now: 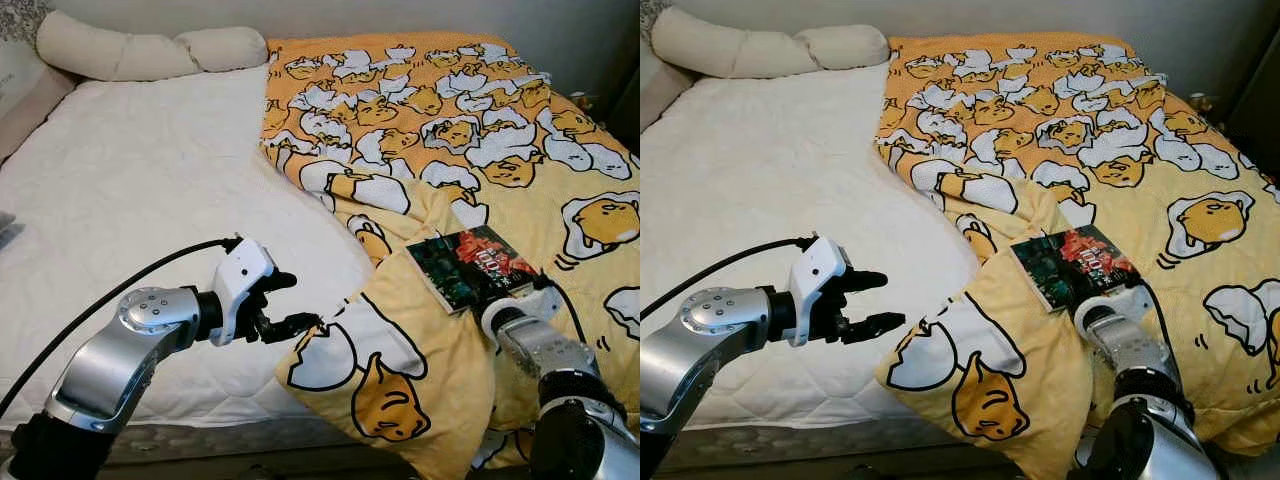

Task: Clean up the room

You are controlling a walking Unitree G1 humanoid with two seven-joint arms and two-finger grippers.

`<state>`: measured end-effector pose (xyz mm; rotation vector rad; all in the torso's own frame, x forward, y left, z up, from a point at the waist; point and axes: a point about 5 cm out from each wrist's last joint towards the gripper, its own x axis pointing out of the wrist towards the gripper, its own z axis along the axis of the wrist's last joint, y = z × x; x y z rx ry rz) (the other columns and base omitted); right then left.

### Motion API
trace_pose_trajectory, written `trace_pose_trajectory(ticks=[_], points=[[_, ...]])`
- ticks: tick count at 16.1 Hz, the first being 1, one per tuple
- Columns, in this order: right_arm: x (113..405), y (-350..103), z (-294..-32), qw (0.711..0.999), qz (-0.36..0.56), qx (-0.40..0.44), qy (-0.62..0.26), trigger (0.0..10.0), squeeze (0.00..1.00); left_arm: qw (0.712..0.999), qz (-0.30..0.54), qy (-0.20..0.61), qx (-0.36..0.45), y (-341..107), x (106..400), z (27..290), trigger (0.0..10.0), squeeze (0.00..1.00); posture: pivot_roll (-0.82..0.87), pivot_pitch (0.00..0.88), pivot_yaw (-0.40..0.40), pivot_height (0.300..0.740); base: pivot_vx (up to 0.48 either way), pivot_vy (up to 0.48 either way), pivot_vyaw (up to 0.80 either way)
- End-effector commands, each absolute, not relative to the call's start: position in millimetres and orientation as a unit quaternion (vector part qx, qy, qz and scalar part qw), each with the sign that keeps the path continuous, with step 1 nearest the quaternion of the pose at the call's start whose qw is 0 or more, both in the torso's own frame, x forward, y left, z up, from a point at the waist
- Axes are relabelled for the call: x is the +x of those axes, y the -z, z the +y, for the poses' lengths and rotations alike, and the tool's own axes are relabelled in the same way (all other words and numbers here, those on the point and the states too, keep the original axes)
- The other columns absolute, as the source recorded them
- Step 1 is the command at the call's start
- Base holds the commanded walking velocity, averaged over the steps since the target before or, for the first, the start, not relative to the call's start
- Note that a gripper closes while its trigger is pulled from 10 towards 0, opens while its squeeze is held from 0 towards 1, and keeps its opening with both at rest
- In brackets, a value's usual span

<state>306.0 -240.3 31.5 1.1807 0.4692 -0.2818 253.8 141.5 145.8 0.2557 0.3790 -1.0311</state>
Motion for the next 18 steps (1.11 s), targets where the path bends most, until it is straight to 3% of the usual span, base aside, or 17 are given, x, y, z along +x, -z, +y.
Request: trace_pose_trajectory(ticks=[1, 6, 7, 9, 14, 16, 17, 18], points=[[302, -25, -235, 0.789, 0.210, 0.562, 0.130, 10.0, 0.00, 0.844, 0.176, 0.491, 0.122, -149, 252, 142, 10.0, 0.00, 0.08, 0.000, 0.041, 0.740, 0.000, 0.000, 0.00], [286, -16, -234, 0.782, 0.129, 0.605, 0.081, 10.0, 0.00, 0.843, 0.171, 0.496, 0.119, -151, 251, 139, 10.0, 0.00, 0.09, 0.000, 0.053, 0.740, 0.000, 0.000, 0.00], [284, -18, -233, 0.782, 0.112, 0.610, 0.058, 8.5, 0.00, 0.843, 0.169, 0.497, 0.118, -152, 252, 139, 10.0, 0.00, 0.09, 0.000, 0.053, 0.740, 0.000, 0.000, 0.00], [285, -26, -231, 0.783, 0.087, 0.616, 0.019, 6.5, 0.00, 0.843, 0.166, 0.499, 0.118, -153, 252, 138, 10.0, 0.00, 0.09, 0.000, 0.053, 0.740, 0.000, 0.000, 0.00], [289, -35, -224, 0.779, 0.067, 0.622, -0.033, 7.2, 0.00, 0.841, 0.166, 0.502, 0.116, -152, 251, 136, 10.0, 0.00, 0.10, 0.000, 0.046, 0.740, 0.000, 0.000, 0.00], [294, -32, -223, 0.775, 0.080, 0.627, -0.010, 7.7, 0.00, 0.840, 0.172, 0.501, 0.123, -149, 251, 137, 10.0, 0.00, 0.10, 0.000, 0.050, 0.740, 0.000, 0.000, 0.00], [296, -28, -223, 0.772, 0.093, 0.629, 0.010, 6.3, 0.00, 0.839, 0.173, 0.501, 0.123, -149, 251, 136, 10.0, 0.00, 0.10, 0.000, 0.054, 0.740, 0.000, 0.000, 0.00], [297, -27, -222, 0.770, 0.097, 0.630, 0.017, 6.0, 0.00, 0.839, 0.173, 0.501, 0.123, -149, 252, 135, 10.0, 0.00, 0.10, 0.000, 0.054, 0.740, 0.000, 0.000, 0.00]])
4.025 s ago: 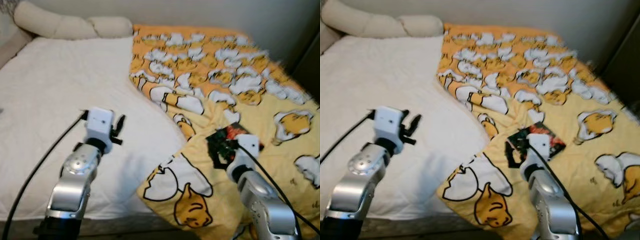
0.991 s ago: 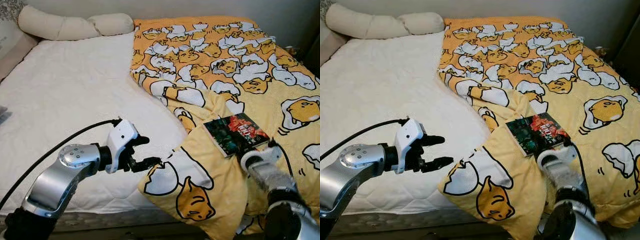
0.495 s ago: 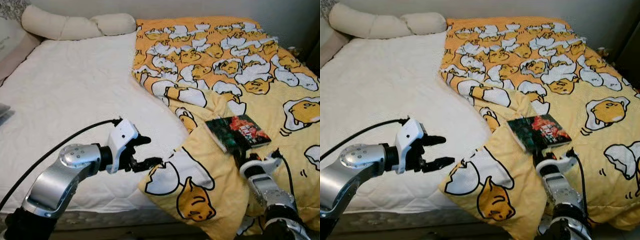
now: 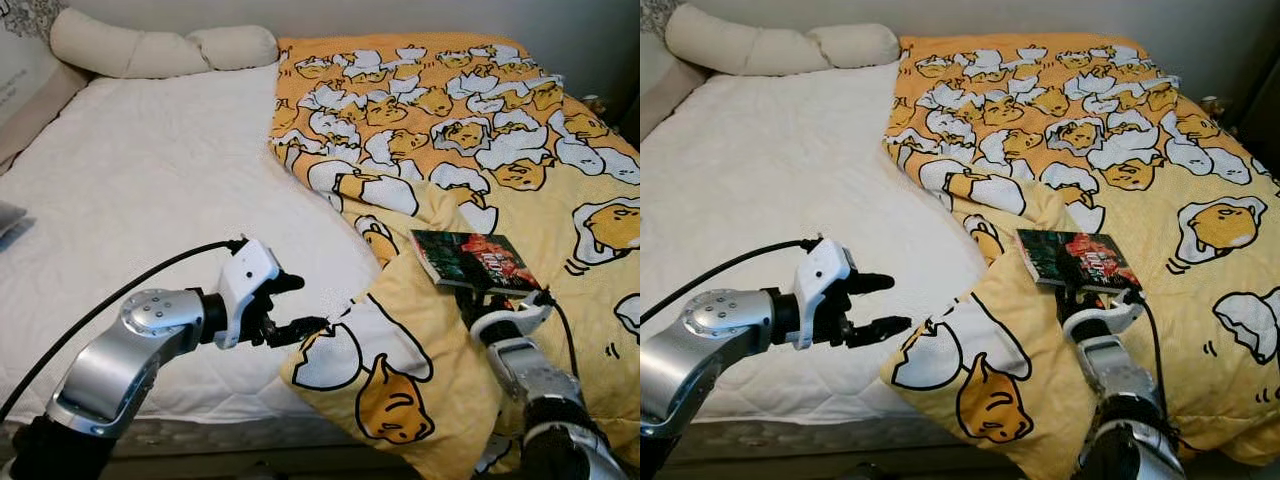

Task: Clean up the room

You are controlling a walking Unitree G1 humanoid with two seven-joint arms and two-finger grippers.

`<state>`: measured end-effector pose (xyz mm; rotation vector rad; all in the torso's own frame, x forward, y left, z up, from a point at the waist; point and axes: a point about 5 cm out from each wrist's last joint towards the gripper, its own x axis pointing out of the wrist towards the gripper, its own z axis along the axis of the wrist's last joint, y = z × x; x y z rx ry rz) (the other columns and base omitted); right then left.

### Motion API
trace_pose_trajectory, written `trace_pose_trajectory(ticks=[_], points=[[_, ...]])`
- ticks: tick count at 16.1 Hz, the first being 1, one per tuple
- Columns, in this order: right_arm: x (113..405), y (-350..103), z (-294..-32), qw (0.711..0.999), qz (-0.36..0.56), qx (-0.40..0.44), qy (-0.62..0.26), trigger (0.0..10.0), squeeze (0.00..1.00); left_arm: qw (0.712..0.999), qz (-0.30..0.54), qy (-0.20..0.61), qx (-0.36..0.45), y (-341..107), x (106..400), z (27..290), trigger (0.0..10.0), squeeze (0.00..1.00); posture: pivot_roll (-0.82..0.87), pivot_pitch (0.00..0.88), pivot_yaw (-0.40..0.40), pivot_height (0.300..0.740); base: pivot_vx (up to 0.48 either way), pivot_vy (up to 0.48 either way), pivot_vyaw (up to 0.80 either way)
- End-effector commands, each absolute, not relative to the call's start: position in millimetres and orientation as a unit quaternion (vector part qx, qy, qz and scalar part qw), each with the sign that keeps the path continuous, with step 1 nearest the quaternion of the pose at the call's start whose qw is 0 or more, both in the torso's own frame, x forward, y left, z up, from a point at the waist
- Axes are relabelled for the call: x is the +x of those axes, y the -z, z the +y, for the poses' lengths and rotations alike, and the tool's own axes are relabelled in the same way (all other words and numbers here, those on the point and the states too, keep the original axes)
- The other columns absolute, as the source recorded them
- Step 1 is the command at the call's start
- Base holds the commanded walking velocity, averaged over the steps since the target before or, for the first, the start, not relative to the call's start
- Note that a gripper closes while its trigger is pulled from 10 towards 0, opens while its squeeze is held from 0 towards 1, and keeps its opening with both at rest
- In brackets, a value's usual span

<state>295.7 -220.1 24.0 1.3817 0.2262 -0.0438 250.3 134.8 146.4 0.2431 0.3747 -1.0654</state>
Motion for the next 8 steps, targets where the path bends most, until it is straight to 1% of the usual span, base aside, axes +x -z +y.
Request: trace_pose_trajectory(ticks=[1, 2, 3, 6, 8], points=[[299.3, -24.7, -220.5, 0.763, 0.109, 0.637, 0.036, 4.7, 0.00, 0.839, 0.172, 0.501, 0.125, -148.9, 251.8, 135.0, 10.0, 0.00, 0.10, 0.000, 0.056, 0.740, 0.000, 0.000, 0.00], [300.7, -22.3, -217.8, 0.755, 0.118, 0.642, 0.053, 2.1, 0.00, 0.839, 0.173, 0.501, 0.126, -148.6, 252.2, 135.0, 10.0, 0.00, 0.10, 0.000, 0.059, 0.740, 0.000, 0.000, 0.00], [301.2, -19.6, -216.2, 0.747, 0.125, 0.649, 0.070, 0.0, 0.00, 0.839, 0.175, 0.500, 0.128, -148.1, 252.3, 135.2, 10.0, 0.00, 0.10, 0.000, 0.059, 0.740, 0.000, 0.000, 0.00], [302.1, -17.4, -217.0, 0.733, 0.114, 0.664, 0.093, 0.0, 0.00, 0.838, 0.174, 0.501, 0.130, -148.2, 252.1, 134.5, 10.0, 0.00, 0.11, 0.000, 0.057, 0.740, 0.000, 0.000, 0.00], [301.6, -16.0, -219.8, 0.724, 0.094, 0.674, 0.113, 0.0, 0.00, 0.831, 0.174, 0.512, 0.126, -148.1, 248.5, 131.7, 10.0, 0.00, 0.11, 0.000, 0.059, 0.740, 0.000, 0.000, 0.00]])
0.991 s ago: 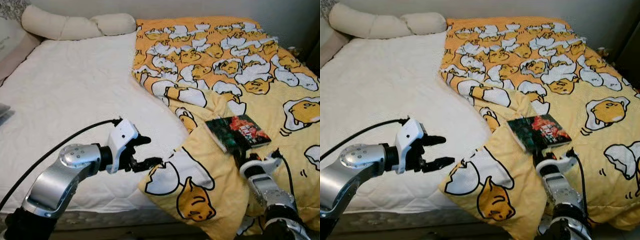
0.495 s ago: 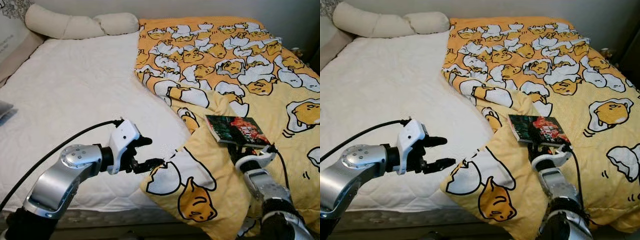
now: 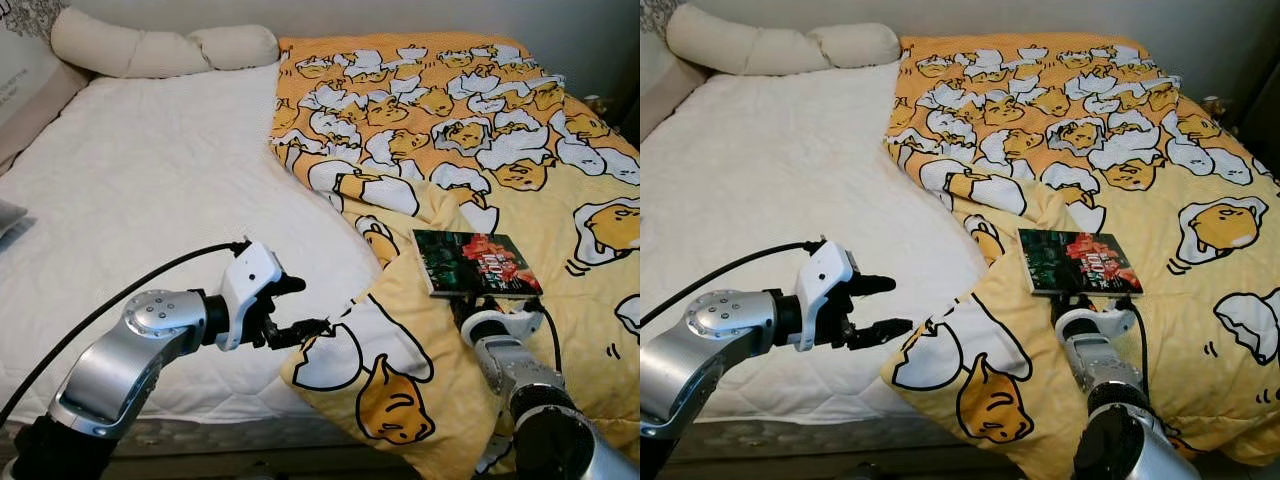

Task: Clean up the room

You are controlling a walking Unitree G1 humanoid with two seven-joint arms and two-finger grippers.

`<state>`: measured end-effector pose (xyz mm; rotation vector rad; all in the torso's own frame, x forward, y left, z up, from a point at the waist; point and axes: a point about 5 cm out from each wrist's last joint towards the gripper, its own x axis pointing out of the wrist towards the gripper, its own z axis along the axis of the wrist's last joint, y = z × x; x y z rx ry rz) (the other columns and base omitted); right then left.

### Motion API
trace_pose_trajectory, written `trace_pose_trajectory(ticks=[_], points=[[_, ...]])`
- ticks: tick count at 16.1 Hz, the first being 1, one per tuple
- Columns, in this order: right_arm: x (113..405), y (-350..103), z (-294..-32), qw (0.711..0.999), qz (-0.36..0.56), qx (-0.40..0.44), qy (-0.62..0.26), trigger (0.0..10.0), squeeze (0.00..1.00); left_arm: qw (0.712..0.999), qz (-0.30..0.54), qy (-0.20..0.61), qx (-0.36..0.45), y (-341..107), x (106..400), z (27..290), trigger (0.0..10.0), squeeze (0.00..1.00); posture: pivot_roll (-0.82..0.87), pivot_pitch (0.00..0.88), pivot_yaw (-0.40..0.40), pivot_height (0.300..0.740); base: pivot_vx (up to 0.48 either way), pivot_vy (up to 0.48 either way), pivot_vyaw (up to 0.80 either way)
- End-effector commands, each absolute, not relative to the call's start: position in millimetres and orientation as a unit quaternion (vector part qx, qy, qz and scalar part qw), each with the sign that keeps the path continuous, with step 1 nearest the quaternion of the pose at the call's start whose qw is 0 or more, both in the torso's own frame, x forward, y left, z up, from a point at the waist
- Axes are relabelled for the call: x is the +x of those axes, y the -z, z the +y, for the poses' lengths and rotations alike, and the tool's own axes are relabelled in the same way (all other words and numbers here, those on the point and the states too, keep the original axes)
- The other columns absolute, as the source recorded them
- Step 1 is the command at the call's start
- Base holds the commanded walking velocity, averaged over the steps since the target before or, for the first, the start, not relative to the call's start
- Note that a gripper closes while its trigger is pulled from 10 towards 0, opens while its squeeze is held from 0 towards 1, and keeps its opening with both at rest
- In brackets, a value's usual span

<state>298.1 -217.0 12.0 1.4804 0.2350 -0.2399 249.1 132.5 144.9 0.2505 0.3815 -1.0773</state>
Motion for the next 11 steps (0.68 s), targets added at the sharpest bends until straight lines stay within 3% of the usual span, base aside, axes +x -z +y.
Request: trace_pose_trajectory(ticks=[1, 11], points=[[300.7, -15.4, -220.7, 0.721, 0.086, 0.678, 0.116, 0.0, 0.00, 0.830, 0.173, 0.515, 0.125, -148.1, 247.7, 130.6, 10.0, 0.00, 0.11, 0.000, 0.061, 0.740, 0.000, 0.000, 0.00], [298.0, -13.2, -223.6, 0.718, 0.071, 0.682, 0.120, 0.0, 0.00, 0.826, 0.176, 0.521, 0.123, -147.2, 248.1, 128.2, 10.0, 0.00, 0.11, 0.000, 0.068, 0.740, 0.000, 0.000, 0.00]])
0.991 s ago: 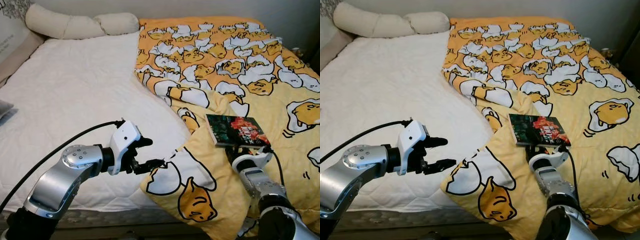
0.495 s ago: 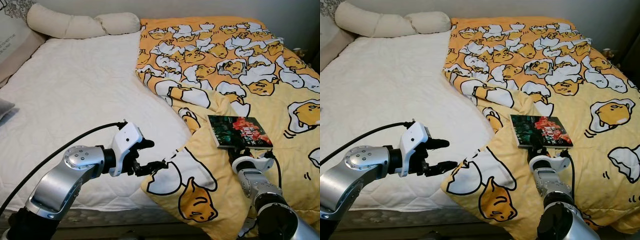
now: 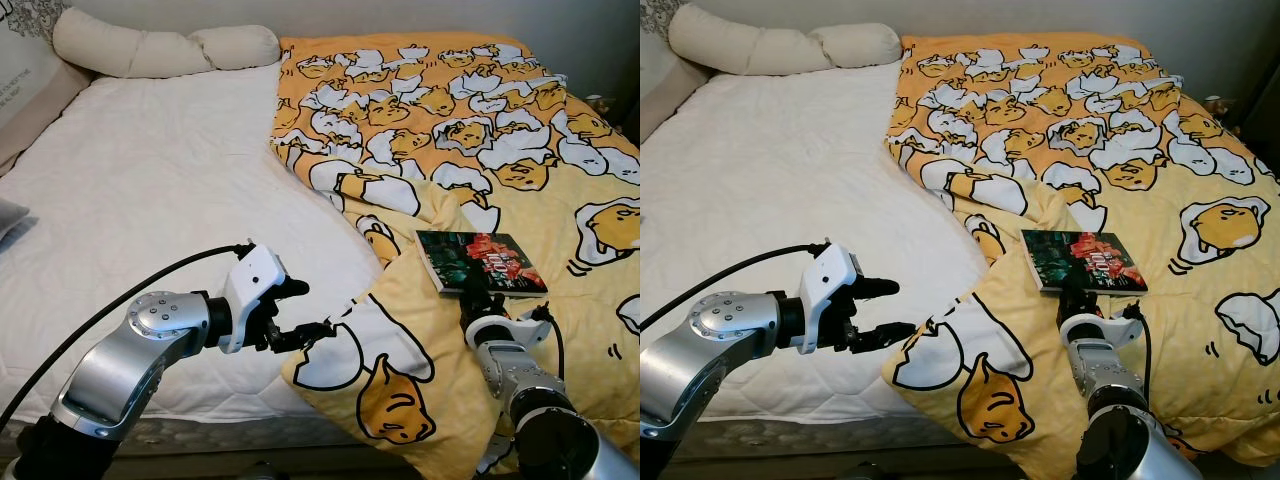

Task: Clean up the room

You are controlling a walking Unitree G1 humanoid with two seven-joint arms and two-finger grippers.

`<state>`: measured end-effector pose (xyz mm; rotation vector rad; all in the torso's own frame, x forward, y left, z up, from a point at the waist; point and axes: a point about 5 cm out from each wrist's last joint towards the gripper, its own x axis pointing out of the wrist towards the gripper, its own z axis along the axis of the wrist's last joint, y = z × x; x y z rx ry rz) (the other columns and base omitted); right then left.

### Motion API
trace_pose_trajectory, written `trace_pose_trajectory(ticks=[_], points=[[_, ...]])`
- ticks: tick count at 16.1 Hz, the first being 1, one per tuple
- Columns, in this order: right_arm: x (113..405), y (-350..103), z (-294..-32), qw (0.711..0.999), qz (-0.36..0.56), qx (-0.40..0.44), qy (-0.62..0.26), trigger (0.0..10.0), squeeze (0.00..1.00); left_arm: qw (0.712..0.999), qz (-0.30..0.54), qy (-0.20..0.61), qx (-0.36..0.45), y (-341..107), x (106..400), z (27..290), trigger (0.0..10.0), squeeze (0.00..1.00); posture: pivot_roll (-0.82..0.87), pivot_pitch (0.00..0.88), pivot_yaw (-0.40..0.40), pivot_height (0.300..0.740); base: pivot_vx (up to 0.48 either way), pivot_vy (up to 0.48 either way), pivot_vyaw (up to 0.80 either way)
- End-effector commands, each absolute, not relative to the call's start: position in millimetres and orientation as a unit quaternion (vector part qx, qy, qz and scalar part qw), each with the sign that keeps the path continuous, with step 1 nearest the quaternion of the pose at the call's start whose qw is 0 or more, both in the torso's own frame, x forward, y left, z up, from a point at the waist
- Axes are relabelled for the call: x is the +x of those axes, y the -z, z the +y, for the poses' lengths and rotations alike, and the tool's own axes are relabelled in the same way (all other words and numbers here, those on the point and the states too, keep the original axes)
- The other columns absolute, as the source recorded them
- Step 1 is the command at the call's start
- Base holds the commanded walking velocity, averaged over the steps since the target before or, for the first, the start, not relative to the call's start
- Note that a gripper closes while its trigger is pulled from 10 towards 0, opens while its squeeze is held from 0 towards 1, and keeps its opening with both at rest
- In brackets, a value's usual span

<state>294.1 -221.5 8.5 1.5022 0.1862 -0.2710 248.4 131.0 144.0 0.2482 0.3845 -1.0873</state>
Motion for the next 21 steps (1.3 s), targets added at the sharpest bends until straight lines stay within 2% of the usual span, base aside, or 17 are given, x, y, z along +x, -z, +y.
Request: trace_pose_trajectory(ticks=[1, 5, 8, 14, 17, 18, 21], points=[[298, -13, -224, 0.718, 0.070, 0.682, 0.119, 0.0, 0.00, 0.825, 0.177, 0.522, 0.121, -147, 248, 128, 10.0, 0.00, 0.11, 0.000, 0.068, 0.740, 0.000, 0.000, 0.00], [299, -15, -227, 0.725, 0.062, 0.676, 0.113, 0.0, 0.00, 0.826, 0.177, 0.522, 0.116, -147, 248, 126, 10.0, 0.00, 0.11, 0.000, 0.062, 0.740, 0.000, 0.000, 0.00], [300, -21, -227, 0.763, 0.058, 0.641, 0.062, 0.0, 0.00, 0.836, 0.170, 0.511, 0.107, -148, 250, 126, 10.0, 0.00, 0.10, 0.000, 0.050, 0.740, 0.000, 0.000, 0.00], [294, -33, -242, 0.785, 0.013, 0.620, -0.005, 0.0, 0.00, 0.851, 0.153, 0.493, 0.097, -148, 259, 124, 10.0, 0.00, 0.08, 0.000, 0.043, 0.740, 0.000, 0.000, 0.00], [295, -50, -239, 0.784, -0.022, 0.614, -0.093, 0.0, 0.00, 0.866, 0.136, 0.473, 0.090, -152, 265, 125, 10.0, 0.00, 0.08, 0.000, 0.039, 0.740, 0.000, 0.000, 0.00], [295, -73, -231, 0.779, -0.041, 0.595, -0.195, 0.0, 0.00, 0.887, 0.114, 0.442, 0.069, -159, 276, 128, 10.0, 0.00, 0.08, 0.000, 0.038, 0.740, 0.000, 0.000, 0.00], [295, -87, -224, 0.774, -0.041, 0.576, -0.258, 0.0, 0.00, 0.906, 0.098, 0.411, 0.038, -164, 288, 131, 10.0, 0.00, 0.08, 0.000, 0.038, 0.740, 0.000, 0.000, 0.00]])
